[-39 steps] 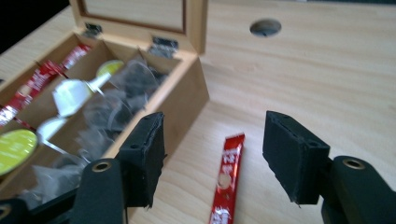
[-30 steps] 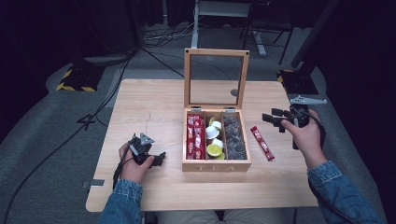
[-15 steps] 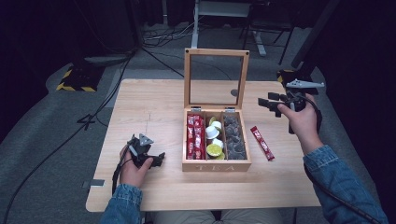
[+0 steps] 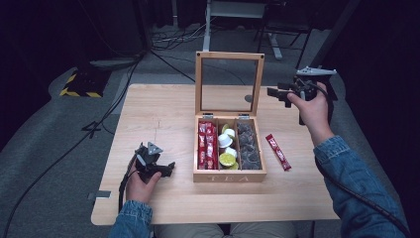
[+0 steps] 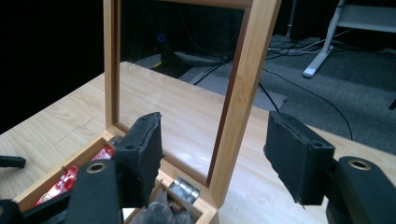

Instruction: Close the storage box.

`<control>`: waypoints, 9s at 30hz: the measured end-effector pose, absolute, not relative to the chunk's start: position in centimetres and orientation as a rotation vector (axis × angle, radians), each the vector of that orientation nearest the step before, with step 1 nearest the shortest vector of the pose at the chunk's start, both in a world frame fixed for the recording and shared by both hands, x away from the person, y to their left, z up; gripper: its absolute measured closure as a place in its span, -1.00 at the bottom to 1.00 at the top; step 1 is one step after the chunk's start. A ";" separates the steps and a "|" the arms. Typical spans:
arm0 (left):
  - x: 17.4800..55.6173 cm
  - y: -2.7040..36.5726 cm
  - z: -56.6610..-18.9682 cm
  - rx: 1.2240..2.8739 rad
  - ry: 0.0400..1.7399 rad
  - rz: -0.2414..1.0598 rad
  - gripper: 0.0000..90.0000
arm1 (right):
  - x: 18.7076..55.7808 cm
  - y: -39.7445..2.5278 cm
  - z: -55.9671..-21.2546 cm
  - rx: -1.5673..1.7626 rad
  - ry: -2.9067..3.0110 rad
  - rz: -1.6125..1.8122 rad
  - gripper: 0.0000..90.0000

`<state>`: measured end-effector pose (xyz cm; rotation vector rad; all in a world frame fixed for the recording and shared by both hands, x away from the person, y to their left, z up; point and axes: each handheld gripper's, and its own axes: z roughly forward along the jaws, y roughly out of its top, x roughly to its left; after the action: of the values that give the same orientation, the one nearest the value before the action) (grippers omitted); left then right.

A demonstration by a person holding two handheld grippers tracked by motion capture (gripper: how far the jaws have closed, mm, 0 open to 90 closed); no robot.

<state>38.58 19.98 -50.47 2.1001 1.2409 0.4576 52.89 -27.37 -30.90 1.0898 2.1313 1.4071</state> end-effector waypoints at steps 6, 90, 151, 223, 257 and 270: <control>38.6 20.0 -50.5 2.099 1.241 0.458 -0.80 | 54.7 -26.7 -30.3 1.069 2.114 1.443 -0.20; 38.7 20.0 -50.4 2.101 1.240 0.455 -0.80 | 54.4 -24.6 -29.2 0.953 2.201 1.463 0.19; 38.7 19.9 -50.5 2.099 1.241 0.453 -0.80 | 44.8 -24.7 -31.2 0.786 2.423 1.257 -0.13; 38.7 19.9 -50.5 2.099 1.240 0.454 -0.80 | 38.9 -24.4 -41.6 0.696 2.618 0.931 -0.22; 38.7 20.0 -50.5 2.100 1.239 0.455 -0.80 | 39.2 -30.3 -39.2 0.901 2.496 1.140 -0.37; 38.6 20.0 -50.5 2.098 1.243 0.459 -0.80 | 40.7 -37.0 -40.8 1.089 2.371 1.110 -0.39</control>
<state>38.60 19.98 -50.46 2.0983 1.2433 0.4589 40.70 -37.02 -40.84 1.0894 2.3713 1.1097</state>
